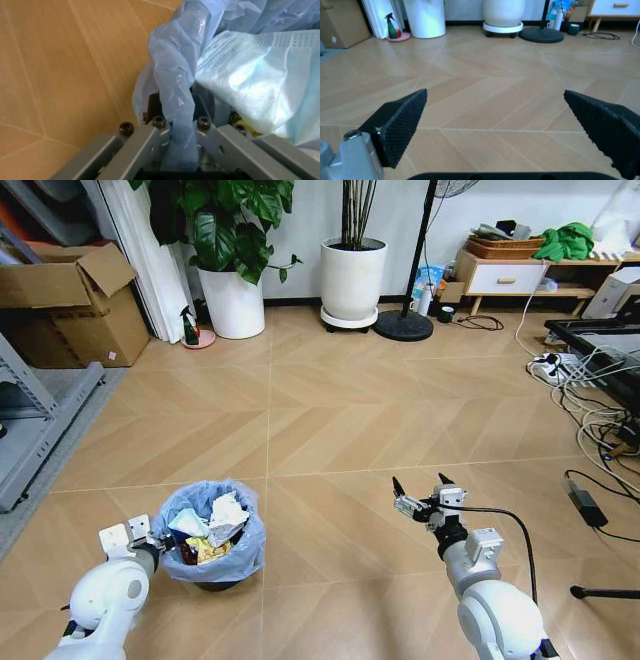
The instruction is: Pick up the trash bin and place the garbage on the floor into it.
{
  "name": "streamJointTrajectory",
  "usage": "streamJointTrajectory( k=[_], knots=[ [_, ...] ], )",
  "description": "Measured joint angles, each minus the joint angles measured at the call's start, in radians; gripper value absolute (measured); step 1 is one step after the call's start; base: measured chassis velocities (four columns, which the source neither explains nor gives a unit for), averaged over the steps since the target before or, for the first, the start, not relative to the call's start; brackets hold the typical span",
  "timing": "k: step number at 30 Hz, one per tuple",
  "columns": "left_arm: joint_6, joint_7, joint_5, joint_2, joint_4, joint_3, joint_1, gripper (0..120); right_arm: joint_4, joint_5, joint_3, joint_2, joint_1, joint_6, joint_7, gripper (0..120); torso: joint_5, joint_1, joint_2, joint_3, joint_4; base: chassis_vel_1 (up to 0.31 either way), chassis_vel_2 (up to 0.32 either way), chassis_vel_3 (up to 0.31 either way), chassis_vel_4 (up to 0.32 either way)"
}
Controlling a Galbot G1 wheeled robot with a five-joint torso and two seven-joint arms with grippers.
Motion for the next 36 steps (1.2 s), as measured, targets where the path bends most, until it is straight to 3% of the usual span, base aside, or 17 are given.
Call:
streamJointTrajectory(
  k=[27, 32, 36],
  knots=[
    [-0.016, 0.003, 0.031, -0.002, 0.072, 0.058, -0.061, 0, 0.001, 0.003, 0.012, -0.003, -0.01, 0.014, -0.001, 100, 0.0003, 0.0, 0.0, 0.0, 0.0001, 0.0, 0.0, 0.0, 0.0],
    [-0.01, 0.012, 0.031, 0.0, 0.075, 0.064, -0.065, 12, 0.001, 0.004, 0.012, -0.004, -0.007, 0.015, -0.001, 100, -0.0003, 0.0, 0.0, 0.0, 0.0, 0.0, 0.0, 0.0, 0.0],
    [-0.01, 0.012, 0.032, 0.0, 0.081, 0.065, -0.073, 29, -0.001, 0.005, 0.012, -0.004, -0.007, 0.016, -0.001, 100, -0.0001, 0.0, 0.0, 0.0, 0.0, 0.0, 0.0, 0.0, 0.0]
  ],
)
